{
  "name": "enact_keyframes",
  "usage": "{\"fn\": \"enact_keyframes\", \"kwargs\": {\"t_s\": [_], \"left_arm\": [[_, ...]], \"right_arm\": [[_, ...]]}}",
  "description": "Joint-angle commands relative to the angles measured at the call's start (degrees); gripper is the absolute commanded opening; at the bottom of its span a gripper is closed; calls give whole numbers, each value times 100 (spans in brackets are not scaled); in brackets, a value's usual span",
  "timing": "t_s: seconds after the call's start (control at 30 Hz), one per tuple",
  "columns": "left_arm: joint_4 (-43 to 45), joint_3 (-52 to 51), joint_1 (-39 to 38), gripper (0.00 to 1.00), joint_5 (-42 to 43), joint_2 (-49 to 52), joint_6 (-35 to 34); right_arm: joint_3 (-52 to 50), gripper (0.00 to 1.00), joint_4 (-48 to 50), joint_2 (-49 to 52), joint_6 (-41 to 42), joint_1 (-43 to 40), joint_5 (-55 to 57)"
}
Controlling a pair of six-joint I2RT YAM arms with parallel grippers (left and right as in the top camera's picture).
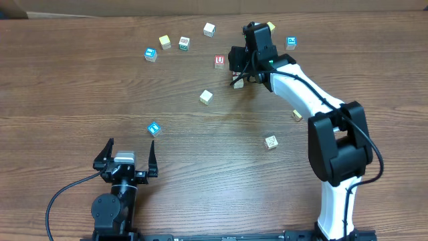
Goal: Form a horizontal line
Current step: 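Lower the right gripper and grasp the blue L block beside red U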
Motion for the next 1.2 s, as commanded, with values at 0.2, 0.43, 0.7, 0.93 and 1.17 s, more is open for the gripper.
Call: {"fn": "enact_keyframes", "kwargs": {"t_s": [0.2,0.43,0.7,0.93,1.17], "left_arm": [[-4,-20,22,100,-35,-59,109],[-4,-20,20,99,-33,-59,109],[-4,-20,22,99,-35,-59,109],[-4,-20,22,100,-35,-59,109],[-4,-20,22,100,-35,-59,107]], "right_arm": [[17,76,275,645,275,138,149],[17,55,291,688,273,160,149],[17,50,291,688,275,157,149],[17,60,358,730,273,157,212],[17,42,361,772,273,157,319]]}}
